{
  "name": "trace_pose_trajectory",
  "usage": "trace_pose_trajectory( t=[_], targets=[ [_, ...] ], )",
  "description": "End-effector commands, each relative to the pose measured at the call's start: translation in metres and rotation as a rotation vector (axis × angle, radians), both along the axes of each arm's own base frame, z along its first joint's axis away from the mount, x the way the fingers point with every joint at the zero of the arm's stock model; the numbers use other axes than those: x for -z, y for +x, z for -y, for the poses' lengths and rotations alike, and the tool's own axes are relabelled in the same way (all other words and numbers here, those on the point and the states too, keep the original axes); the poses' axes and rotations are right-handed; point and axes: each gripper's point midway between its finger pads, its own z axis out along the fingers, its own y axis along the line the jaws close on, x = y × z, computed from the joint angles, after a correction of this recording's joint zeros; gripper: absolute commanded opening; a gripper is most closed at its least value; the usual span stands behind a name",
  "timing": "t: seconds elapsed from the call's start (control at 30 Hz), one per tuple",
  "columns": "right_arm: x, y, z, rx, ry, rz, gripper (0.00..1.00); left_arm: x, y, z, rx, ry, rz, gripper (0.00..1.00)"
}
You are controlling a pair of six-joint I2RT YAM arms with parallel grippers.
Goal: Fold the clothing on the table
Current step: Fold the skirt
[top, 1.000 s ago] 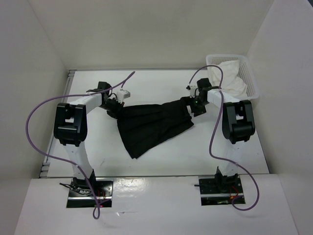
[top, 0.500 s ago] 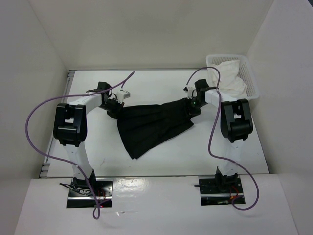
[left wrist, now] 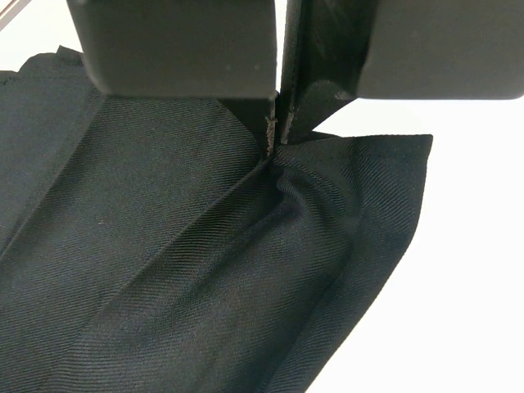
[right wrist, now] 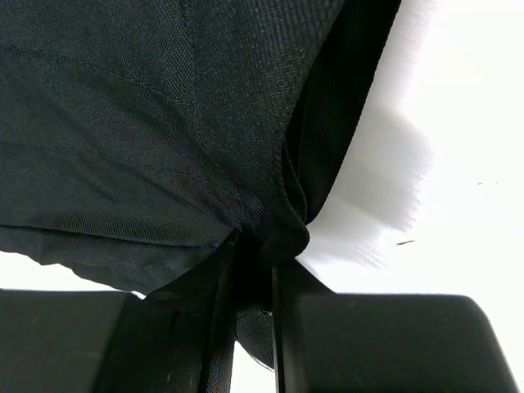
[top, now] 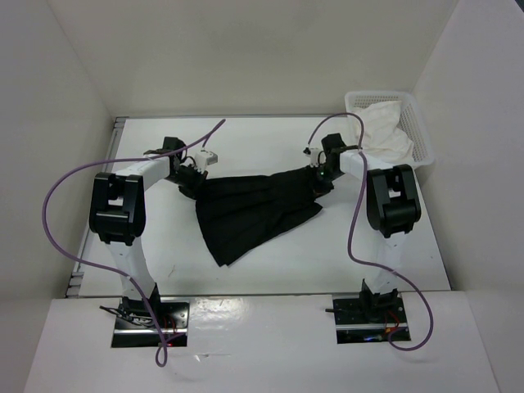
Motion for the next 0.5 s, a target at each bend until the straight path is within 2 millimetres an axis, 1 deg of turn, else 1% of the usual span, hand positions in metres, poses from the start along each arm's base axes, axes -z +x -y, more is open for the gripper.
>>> trace_pose_trajectory(
  t=[0.0, 0.03, 0.07, 0.1, 0.13, 0.17, 0.2, 0.23, 0.27, 0.33, 0.37, 0.4, 0.43, 0.47],
  targets=[
    [-0.013, 0.002, 0.002, -0.015, -0.080, 0.037, 0.00, -0.013, -0.006, 0.005, 0.003, -0.045, 0.008, 0.00],
    [-0.027, 0.008, 0.001, -0.016, -0.109, 0.092, 0.00, -0.013, -0.006, 0.005, 0.003, -0.045, 0.008, 0.00],
    [-0.034, 0.009, -0.001, -0.020, -0.120, 0.116, 0.00, -0.010, -0.006, 0.005, 0.003, -0.044, -0.001, 0.00],
    [-0.042, 0.007, -0.008, -0.037, -0.127, 0.140, 0.00, -0.010, -0.006, 0.005, 0.003, -0.044, -0.002, 0.00],
    [-0.058, 0.014, -0.007, -0.030, -0.164, 0.199, 0.00, -0.011, -0.007, 0.006, 0.006, -0.053, -0.002, 0.00],
    [-0.068, 0.018, -0.012, -0.025, -0.175, 0.233, 0.00, -0.007, -0.007, 0.006, 0.006, -0.053, -0.011, 0.00],
    [-0.075, 0.016, -0.015, -0.034, -0.191, 0.246, 0.00, -0.007, -0.007, 0.006, 0.006, -0.053, -0.011, 0.00],
    [-0.082, 0.015, -0.026, -0.047, -0.207, 0.274, 0.00, -0.007, -0.007, 0.006, 0.006, -0.053, -0.011, 0.00],
    [-0.098, 0.021, -0.019, -0.011, -0.268, 0.333, 0.00, -0.007, -0.007, 0.006, 0.006, -0.053, -0.011, 0.00],
    [-0.113, 0.022, -0.027, -0.012, -0.301, 0.404, 0.00, -0.007, -0.007, 0.006, 0.006, -0.053, -0.011, 0.00],
    [-0.124, 0.023, -0.021, 0.008, -0.318, 0.435, 0.00, -0.007, -0.007, 0.006, 0.006, -0.053, -0.011, 0.00],
    [-0.132, 0.026, -0.029, 0.001, -0.315, 0.460, 0.00, -0.007, -0.007, 0.006, 0.006, -0.053, -0.011, 0.00],
    [-0.138, 0.020, -0.032, -0.010, -0.322, 0.461, 0.00, -0.007, -0.007, 0.006, 0.006, -0.053, -0.011, 0.00],
    [-0.145, 0.021, -0.033, -0.005, -0.329, 0.484, 0.00, -0.007, -0.007, 0.006, 0.006, -0.053, -0.011, 0.00]
  ],
)
